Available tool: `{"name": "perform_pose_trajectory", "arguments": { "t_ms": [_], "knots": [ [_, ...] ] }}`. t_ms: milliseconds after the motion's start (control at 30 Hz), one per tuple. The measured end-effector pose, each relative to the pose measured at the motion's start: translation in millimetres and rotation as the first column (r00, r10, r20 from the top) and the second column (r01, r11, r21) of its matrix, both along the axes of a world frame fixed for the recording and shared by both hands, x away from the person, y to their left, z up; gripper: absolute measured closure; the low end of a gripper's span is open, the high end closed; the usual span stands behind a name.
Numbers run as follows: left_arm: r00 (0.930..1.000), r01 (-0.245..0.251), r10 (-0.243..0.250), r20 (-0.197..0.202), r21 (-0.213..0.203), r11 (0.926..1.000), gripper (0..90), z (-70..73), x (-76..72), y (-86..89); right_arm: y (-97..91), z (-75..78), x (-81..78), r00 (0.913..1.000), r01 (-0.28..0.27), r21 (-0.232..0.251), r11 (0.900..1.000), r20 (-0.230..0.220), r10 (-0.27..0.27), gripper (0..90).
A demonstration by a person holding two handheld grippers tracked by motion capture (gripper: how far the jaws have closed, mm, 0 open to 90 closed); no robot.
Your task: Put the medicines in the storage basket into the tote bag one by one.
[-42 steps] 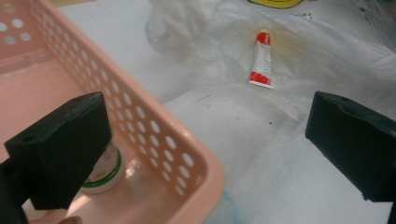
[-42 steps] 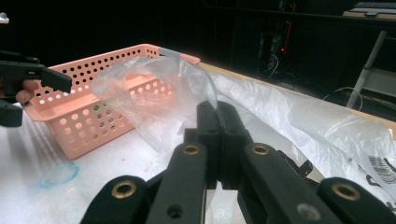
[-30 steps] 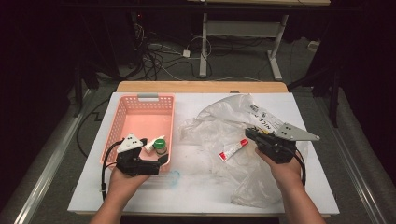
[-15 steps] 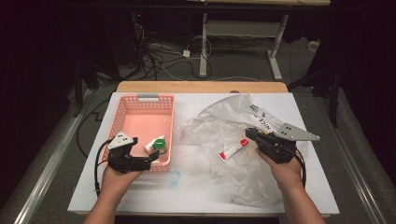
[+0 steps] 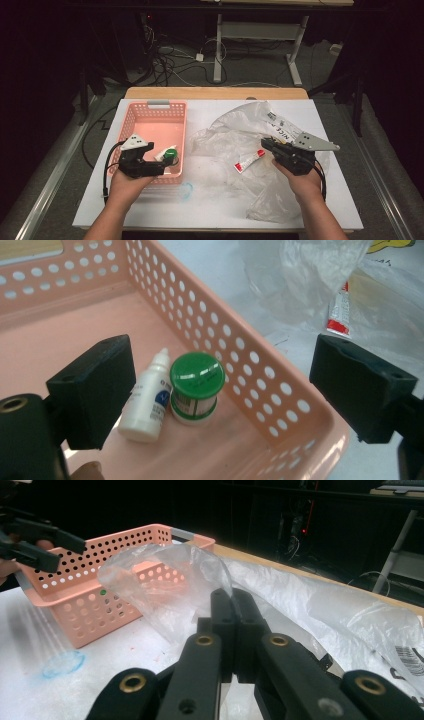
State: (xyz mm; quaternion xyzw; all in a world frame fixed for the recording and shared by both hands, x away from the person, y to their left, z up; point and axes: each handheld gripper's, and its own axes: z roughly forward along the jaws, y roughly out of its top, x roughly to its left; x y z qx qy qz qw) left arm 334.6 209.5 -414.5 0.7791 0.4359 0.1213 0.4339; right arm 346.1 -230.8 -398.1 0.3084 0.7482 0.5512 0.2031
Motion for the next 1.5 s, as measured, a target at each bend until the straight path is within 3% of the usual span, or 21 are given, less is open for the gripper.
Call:
{"name": "perform_pose_trajectory", "arguments": {
  "t_ms": [133, 267, 367, 467, 667, 867, 1000, 1100, 1200, 1333, 1500],
  "knots": [
    [0.9996, 0.021, -0.020, -0.021, 0.033, 0.9992, 13.2, 5.4, 13.4, -7.5, -1.8, 0.5, 0.2, 1.0000, 0.000, 0.006, 1.0000, -0.002, 0.000, 90.0],
    [0.9947, 0.030, -0.020, -0.101, 0.095, 0.9950, 15.4, 3.1, 29.9, -12.1, -3.3, 0.4, 0.7, 1.0000, 0.003, 0.008, 1.0000, -0.005, -0.003, 90.0],
    [0.9823, 0.032, -0.008, -0.187, 0.126, 0.9915, 20.6, -0.1, 40.2, -14.4, -3.6, -0.1, 1.0, 1.0000, 0.001, 0.005, 1.0000, -0.006, -0.001, 90.0],
    [0.9756, 0.046, -0.004, -0.220, 0.187, 0.9812, 28.1, -1.2, 45.8, -19.3, -4.4, -0.4, 1.4, 1.0000, 0.003, 0.006, 1.0000, -0.006, -0.003, 90.0],
    [0.9561, 0.078, -0.010, -0.293, 0.223, 0.9718, 31.9, -5.0, 56.2, -22.8, -4.3, 0.1, 1.0, 1.0000, 0.003, 0.007, 1.0000, -0.005, -0.003, 90.0],
    [0.9304, 0.121, -0.010, -0.366, 0.281, 0.9522, 39.3, -9.1, 64.0, -29.5, -4.3, -0.3, 1.1, 1.0000, 0.005, 0.008, 1.0000, -0.007, -0.005, 90.0],
    [0.9208, 0.152, -0.019, -0.389, 0.315, 0.9367, 43.0, -11.7, 68.1, -36.6, -3.7, -0.2, 1.0, 1.0000, 0.005, 0.009, 0.9999, -0.008, -0.005, 90.0],
    [0.9168, 0.169, -0.019, -0.399, 0.344, 0.9234, 46.0, -13.2, 70.0, -41.8, -4.3, -0.1, 1.1, 1.0000, 0.004, 0.008, 1.0000, -0.005, -0.004, 90.0],
    [0.9158, 0.178, -0.020, -0.401, 0.362, 0.9152, 48.2, -14.3, 71.0, -45.7, -5.1, 0.2, 1.0, 1.0000, 0.006, 0.012, 0.9999, -0.006, -0.006, 90.0],
    [0.9117, 0.181, -0.016, -0.411, 0.366, 0.9131, 48.8, -15.4, 72.4, -47.7, -5.1, 0.2, 0.9, 1.0000, 0.006, 0.014, 0.9999, -0.006, -0.006, 90.0],
    [0.9121, 0.182, -0.016, -0.410, 0.369, 0.9115, 49.5, -15.7, 71.6, -48.1, -5.1, 0.5, 0.7, 1.0000, 0.007, 0.013, 0.9999, -0.004, -0.007, 90.0]
  ]
}}
